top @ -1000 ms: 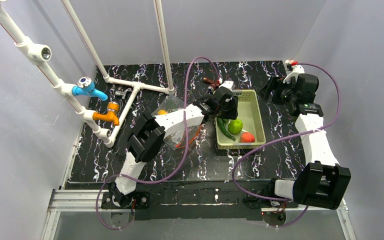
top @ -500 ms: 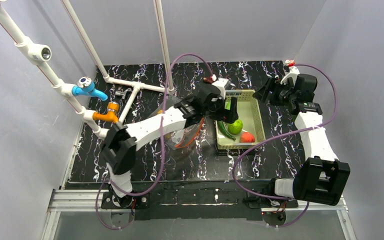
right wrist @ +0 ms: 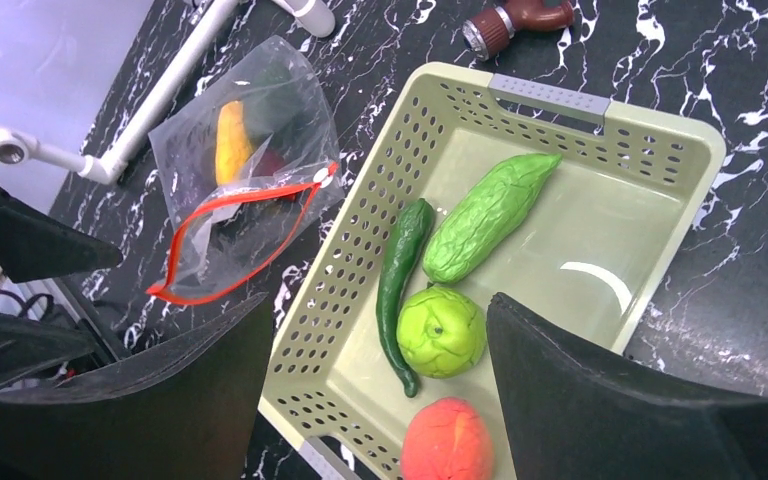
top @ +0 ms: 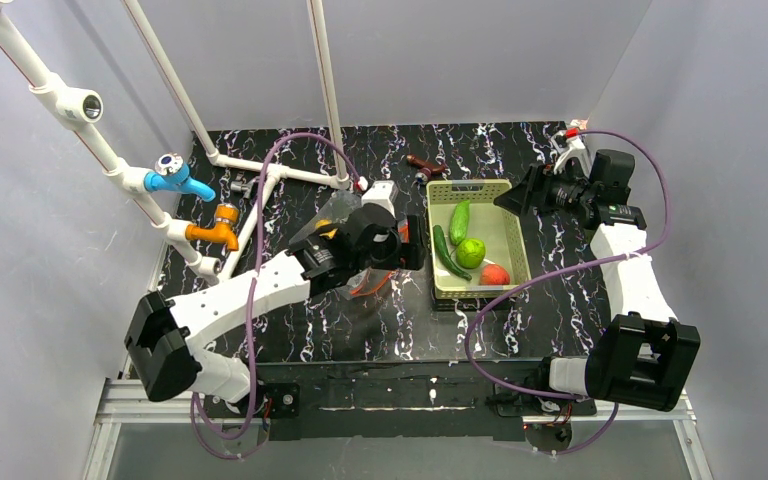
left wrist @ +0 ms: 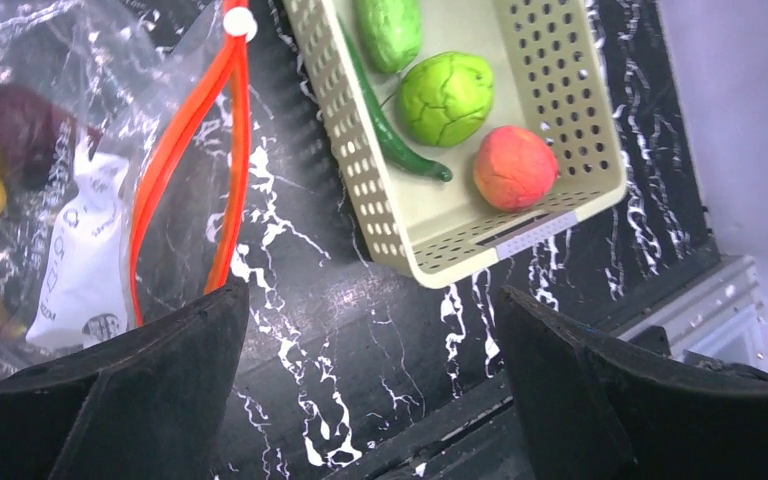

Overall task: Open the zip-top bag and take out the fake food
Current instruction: Pick up the fake vegetable from the zipper food storage bag.

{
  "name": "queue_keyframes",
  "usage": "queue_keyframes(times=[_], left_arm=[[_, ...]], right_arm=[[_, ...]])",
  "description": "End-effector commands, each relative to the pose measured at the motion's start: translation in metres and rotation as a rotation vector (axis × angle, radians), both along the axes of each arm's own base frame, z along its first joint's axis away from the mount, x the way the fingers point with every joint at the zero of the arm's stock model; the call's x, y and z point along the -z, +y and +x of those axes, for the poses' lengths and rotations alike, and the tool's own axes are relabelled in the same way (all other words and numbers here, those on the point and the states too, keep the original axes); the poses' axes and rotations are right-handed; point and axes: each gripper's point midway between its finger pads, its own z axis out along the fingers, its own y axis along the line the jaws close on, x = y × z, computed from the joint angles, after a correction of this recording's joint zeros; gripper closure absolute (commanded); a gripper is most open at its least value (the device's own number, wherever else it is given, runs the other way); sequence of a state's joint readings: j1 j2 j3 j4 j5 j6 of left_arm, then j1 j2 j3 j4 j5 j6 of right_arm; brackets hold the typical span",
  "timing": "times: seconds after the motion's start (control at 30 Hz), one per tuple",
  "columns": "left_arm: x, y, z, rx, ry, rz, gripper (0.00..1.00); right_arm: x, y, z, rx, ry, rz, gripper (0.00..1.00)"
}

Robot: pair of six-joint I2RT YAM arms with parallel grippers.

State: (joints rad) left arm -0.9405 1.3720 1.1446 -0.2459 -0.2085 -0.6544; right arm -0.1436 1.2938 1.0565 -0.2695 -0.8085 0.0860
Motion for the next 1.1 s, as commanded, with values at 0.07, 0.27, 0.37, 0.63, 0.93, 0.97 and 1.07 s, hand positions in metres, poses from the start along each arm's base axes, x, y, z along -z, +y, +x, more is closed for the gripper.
queue_keyframes(times=[0.07,0.27,0.37,0.63,0.93,0.97,1.07], left_arm=[[0.02,0.009,0.001,-0.21,-0.031,0.137,0.1],[0.044,0.026,0.015,-0.436,-0.058,0.307,0.3],[0.055,0.032,0.023,-0.497,-0.087,0.346,0.39],[0.08,0.042,0.053,-0.617,-0.172,0.416,0.57],[0.115,0.055,0.078,-0.716,-0.199,0.492,0.57],[0.118,0.06,0.079,-0.735,-0.202,0.502,0.57],[0.124,0.072,0.083,-0.789,-0.197,0.506,0.55]], right_arm=[[-0.013,0.002,-0.001,-0.068,-0.113,-0.042,0.16],[-0.013,0.002,-0.001,-0.073,-0.111,-0.039,0.16],[-0.013,0.002,-0.001,-0.073,-0.11,-0.038,0.16],[-0.012,0.002,0.0,-0.074,-0.108,-0.038,0.16],[-0.013,0.002,0.0,-0.072,-0.105,-0.035,0.16],[-0.012,0.003,0.0,-0.074,-0.105,-0.036,0.16],[-0.012,0.002,0.0,-0.073,-0.107,-0.037,0.16]])
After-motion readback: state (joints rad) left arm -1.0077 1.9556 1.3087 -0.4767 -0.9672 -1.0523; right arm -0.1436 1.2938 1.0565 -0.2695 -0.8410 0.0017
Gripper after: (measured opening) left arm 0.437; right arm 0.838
